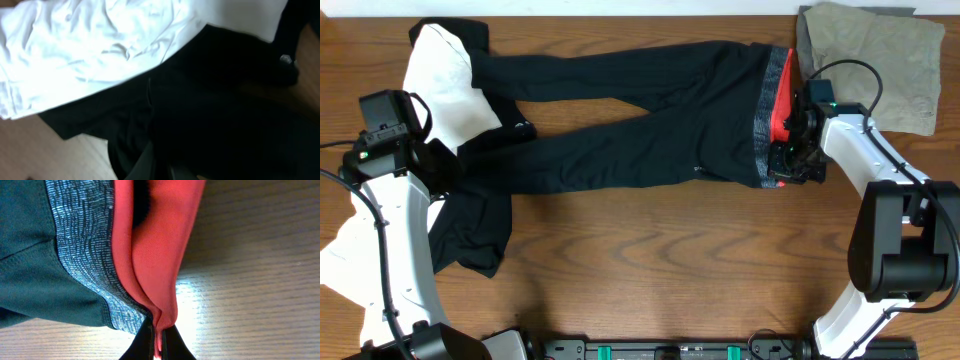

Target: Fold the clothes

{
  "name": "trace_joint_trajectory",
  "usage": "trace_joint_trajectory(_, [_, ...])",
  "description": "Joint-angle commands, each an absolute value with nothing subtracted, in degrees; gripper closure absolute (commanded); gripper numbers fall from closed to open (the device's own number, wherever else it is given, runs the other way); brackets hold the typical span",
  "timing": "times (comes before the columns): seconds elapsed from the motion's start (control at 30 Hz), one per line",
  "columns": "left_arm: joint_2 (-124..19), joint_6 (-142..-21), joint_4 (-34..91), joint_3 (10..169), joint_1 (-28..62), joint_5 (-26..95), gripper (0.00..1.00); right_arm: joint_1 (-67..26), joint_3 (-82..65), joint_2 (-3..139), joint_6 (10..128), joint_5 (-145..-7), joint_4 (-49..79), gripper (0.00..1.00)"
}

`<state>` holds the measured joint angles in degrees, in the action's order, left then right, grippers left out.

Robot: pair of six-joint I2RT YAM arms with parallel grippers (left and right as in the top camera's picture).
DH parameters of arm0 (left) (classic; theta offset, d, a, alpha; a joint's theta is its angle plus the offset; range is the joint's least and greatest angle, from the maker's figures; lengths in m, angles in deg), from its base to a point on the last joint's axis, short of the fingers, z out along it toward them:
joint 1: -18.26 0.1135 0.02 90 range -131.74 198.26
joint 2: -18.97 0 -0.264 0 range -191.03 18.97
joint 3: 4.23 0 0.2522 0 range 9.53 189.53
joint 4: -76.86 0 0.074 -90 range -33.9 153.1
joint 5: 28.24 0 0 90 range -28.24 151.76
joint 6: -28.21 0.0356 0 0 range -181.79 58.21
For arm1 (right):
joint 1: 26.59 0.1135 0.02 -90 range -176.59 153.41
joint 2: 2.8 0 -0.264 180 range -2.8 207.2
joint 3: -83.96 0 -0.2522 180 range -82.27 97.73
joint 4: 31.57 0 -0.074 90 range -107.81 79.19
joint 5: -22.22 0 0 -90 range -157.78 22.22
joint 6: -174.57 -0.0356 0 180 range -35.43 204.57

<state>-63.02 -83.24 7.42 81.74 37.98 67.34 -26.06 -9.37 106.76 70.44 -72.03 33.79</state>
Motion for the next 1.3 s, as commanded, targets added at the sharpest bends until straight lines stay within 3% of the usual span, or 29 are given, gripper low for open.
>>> trace_joint_trajectory(0.0, [-62.7, -86.1, 5.0, 81.8, 38.2, 68.7, 0.94, -28.9, -9.6, 102.7, 69.1, -70.8, 34.9, 0.99])
trace_joint_trajectory(0.4, [-62.7, -89.8, -6.0, 81.0, 38.2, 68.9, 0.94, -41.1, -9.6, 91.9, 69.2, -70.8, 42.0, 0.99])
trace_joint_trajectory(0.9, [-62.7, -90.0, -4.3, 77.6, 38.2, 68.9, 0.94, -41.6, -10.9, 92.0, 69.4, -71.0, 42.2, 0.94])
trace_joint_trajectory(0.97, [-62.7, -90.0, -3.6, 77.6, 38.2, 68.9, 0.84, -41.6, -10.9, 92.0, 69.4, -71.0, 42.1, 0.92])
trace_joint_trajectory(1.07, [-62.7, -90.0, -2.7, 77.6, 38.2, 68.9, 0.5, -41.6, -10.9, 92.0, 69.4, -71.0, 41.9, 0.85])
trace_joint_trajectory(1.17, [-62.7, -90.0, -2.2, 77.6, 38.2, 68.8, 0.25, -41.6, -10.9, 92.0, 69.4, -71.1, 42.1, 0.52])
trace_joint_trajectory(1.23, [-62.7, -90.0, -2.0, 77.6, 38.2, 68.8, 0.2, -41.6, -10.8, 92.0, 69.4, -71.9, 42.1, 0.29])
trace_joint_trajectory(1.27, [-62.7, -90.1, -1.9, 77.6, 38.2, 68.8, 0.2, -41.6, -10.8, 92.0, 69.3, -72.6, 42.1, 0.27])
